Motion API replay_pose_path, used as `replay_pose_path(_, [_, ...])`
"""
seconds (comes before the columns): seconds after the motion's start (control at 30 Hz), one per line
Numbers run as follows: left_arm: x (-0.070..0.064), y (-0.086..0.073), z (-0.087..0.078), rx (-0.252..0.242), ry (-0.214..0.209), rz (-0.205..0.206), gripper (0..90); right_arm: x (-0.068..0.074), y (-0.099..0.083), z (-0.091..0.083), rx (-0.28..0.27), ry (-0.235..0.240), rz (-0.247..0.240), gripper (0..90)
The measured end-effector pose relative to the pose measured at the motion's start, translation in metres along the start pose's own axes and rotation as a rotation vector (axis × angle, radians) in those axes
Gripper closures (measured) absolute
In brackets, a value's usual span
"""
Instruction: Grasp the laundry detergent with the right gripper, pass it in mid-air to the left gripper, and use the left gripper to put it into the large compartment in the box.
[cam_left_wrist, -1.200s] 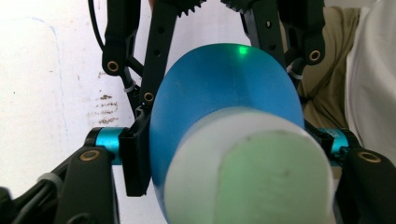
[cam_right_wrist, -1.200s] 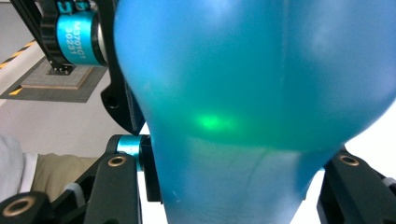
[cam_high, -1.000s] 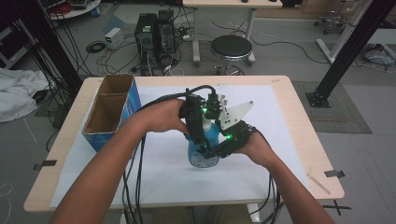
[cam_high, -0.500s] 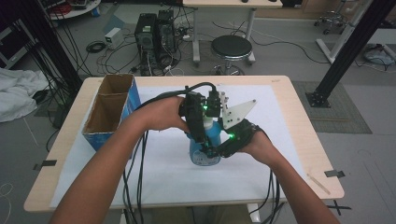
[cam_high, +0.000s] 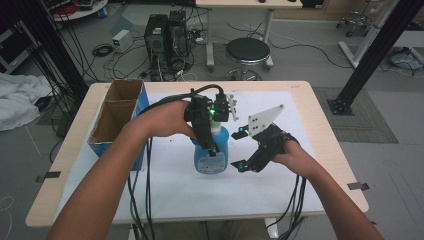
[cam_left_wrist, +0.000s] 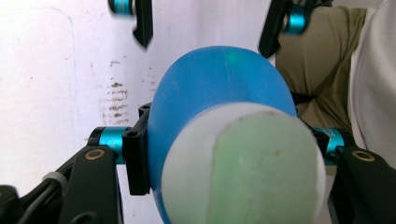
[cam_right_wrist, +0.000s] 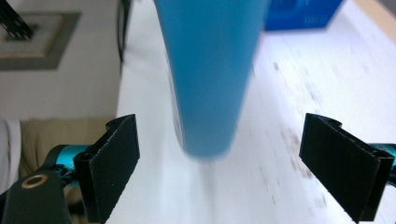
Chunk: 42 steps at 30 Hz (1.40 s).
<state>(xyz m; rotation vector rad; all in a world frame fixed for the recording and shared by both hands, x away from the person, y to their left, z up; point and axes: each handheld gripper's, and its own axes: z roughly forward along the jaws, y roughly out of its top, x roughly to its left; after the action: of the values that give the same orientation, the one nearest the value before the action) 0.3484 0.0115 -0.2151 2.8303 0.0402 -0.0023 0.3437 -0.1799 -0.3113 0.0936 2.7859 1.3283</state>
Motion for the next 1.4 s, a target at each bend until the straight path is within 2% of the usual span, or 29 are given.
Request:
replay_pose_path(0.07, [0.001, -0.003, -0.001, 0.000, 0.006, -0.009, 38.0, -0.005, -0.004, -0.005, 0.057, -0.012, 0.037, 11.3])
replay_pose_path(0.13, [0.003, -0.005, -0.002, 0.000, 0.011, -0.016, 38.0, -0.009, -0.008, -0.012, 0.085, -0.047, 0.058, 11.3])
replay_pose_path(0.23, [0.005, -0.008, -0.002, 0.009, 0.017, -0.029, 38.0, -0.014, -0.012, -0.023, 0.107, -0.028, 0.078, 11.3])
replay_pose_path(0.3, [0.006, -0.010, -0.002, 0.013, 0.022, -0.038, 38.0, -0.016, -0.013, -0.028, 0.158, -0.012, 0.075, 11.2])
replay_pose_path(0.4, [0.009, -0.014, -0.004, 0.009, 0.028, -0.055, 38.0, -0.018, -0.016, -0.034, 0.229, -0.033, 0.091, 11.1])
replay_pose_path(0.47, [0.010, -0.016, -0.006, 0.008, 0.038, -0.065, 38.0, -0.020, -0.018, -0.037, 0.259, -0.069, 0.122, 1.1])
replay_pose_path(0.5, [0.011, -0.017, -0.006, 0.008, 0.042, -0.075, 37.9, -0.022, -0.020, -0.040, 0.269, -0.087, 0.139, 0.5])
replay_pose_path(0.57, [0.013, -0.019, -0.008, 0.006, 0.051, -0.093, 38.0, -0.026, -0.024, -0.047, 0.279, -0.090, 0.163, 0.6])
replay_pose_path(0.63, [0.016, -0.022, -0.011, 0.005, 0.059, -0.111, 38.0, -0.029, -0.029, -0.056, 0.288, -0.120, 0.174, 0.6])
replay_pose_path(0.7, [0.018, -0.024, -0.015, 0.005, 0.071, -0.129, 37.9, -0.034, -0.033, -0.065, 0.316, -0.117, 0.194, 0.7])
replay_pose_path(0.8, [0.022, -0.026, -0.022, 0.014, 0.092, -0.163, 38.0, -0.042, -0.036, -0.078, 0.352, -0.181, 0.240, 0.7])
replay_pose_path(0.9, [0.026, -0.029, -0.030, 0.014, 0.111, -0.189, 37.9, -0.052, -0.038, -0.093, 0.398, -0.211, 0.276, 0.7])
replay_pose_path(1.0, [0.030, -0.032, -0.038, 0.009, 0.126, -0.224, 38.0, -0.061, -0.039, -0.105, 0.434, -0.263, 0.315, 0.8])
replay_pose_path(1.13, [0.034, -0.037, -0.048, 0.005, 0.145, -0.276, 38.0, -0.073, -0.042, -0.114, 0.467, -0.268, 0.371, 0.8])
replay_pose_path(1.2, [0.035, -0.040, -0.052, -0.005, 0.156, -0.295, 37.9, -0.078, -0.046, -0.115, 0.504, -0.276, 0.390, 0.8])
replay_pose_path(1.4, [0.037, -0.050, -0.063, -0.007, 0.177, -0.339, 38.0, -0.082, -0.053, -0.116, 0.521, -0.270, 0.399, 0.9])
